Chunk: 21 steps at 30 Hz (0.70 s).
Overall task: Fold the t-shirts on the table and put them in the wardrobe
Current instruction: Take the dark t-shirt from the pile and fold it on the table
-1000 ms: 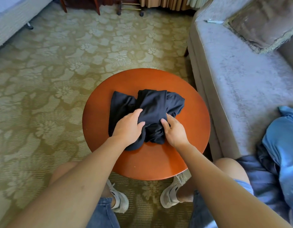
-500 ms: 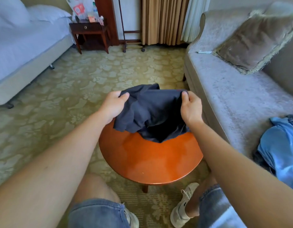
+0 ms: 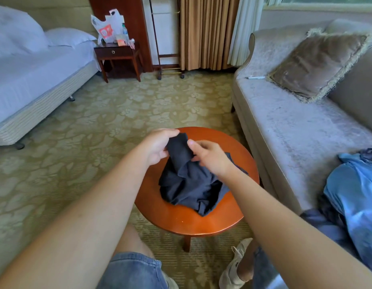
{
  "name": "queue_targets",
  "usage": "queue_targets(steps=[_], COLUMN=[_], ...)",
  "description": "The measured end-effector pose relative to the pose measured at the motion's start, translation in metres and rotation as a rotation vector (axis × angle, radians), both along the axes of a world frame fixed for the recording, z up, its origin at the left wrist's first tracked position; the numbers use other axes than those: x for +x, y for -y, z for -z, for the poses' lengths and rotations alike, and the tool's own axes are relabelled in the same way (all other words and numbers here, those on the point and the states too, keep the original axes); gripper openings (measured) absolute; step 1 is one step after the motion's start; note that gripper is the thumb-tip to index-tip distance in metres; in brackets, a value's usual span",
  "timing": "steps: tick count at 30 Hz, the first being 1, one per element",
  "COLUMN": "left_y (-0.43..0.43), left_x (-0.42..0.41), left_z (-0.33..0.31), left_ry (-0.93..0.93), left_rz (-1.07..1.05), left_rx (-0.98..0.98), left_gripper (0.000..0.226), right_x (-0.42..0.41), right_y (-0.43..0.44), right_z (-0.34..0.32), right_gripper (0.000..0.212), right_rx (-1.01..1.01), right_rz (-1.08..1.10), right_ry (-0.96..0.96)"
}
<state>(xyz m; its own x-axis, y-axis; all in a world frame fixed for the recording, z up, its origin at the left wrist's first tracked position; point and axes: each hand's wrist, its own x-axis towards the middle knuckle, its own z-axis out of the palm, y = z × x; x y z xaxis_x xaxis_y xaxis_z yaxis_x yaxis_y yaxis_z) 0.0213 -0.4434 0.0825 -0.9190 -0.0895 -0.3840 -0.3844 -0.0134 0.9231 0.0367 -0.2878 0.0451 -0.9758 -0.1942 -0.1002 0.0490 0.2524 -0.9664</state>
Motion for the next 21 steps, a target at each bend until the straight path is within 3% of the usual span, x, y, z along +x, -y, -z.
queue_targets(steps=[5, 7, 9, 10, 12, 15, 18, 19, 21], left_y=[-0.008, -0.009, -0.013, -0.014, -0.017, -0.022, -0.021, -0.019, -0.014], left_x=[0.007, 0.011, 0.021, 0.027, 0.038, 0.050, 0.051, 0.050, 0.047], left_z=[0.017, 0.028, 0.034, 0.036, 0.036, 0.037, 0.035, 0.034, 0.032], left_ry=[-0.013, -0.061, -0.212, -0.307, -0.395, -0.370, -0.431, -0.435, -0.398], left_rz=[0.097, 0.091, -0.030, -0.064, 0.062, 0.331, 0.245, 0.214, 0.175], left_rx=[-0.052, -0.322, -0.642, -0.682, -0.612, -0.692, -0.748, -0.745, -0.709], left_gripper=[0.049, 0.057, 0.043, 0.030, 0.020, 0.032, 0.014, 0.009, 0.025], right_x=[0.012, 0.014, 0.016, 0.016, 0.015, 0.014, 0.015, 0.017, 0.021], right_y=[-0.003, -0.005, -0.008, -0.009, -0.011, -0.009, -0.006, -0.005, -0.003], right_z=[0.010, 0.013, 0.016, 0.017, 0.018, 0.014, 0.010, 0.009, 0.008], right_gripper=[0.012, 0.013, 0.007, 0.005, 0.006, 0.033, 0.058, 0.057, 0.046], right_rx=[-0.270, -0.307, -0.365, -0.404, -0.456, -0.553, -0.557, -0.533, -0.487], right_rz=[0.037, 0.067, 0.101, 0.121, 0.125, 0.044, -0.042, -0.049, -0.025], right_ry=[0.287, 0.312, 0.338, 0.350, 0.361, 0.391, 0.416, 0.407, 0.363])
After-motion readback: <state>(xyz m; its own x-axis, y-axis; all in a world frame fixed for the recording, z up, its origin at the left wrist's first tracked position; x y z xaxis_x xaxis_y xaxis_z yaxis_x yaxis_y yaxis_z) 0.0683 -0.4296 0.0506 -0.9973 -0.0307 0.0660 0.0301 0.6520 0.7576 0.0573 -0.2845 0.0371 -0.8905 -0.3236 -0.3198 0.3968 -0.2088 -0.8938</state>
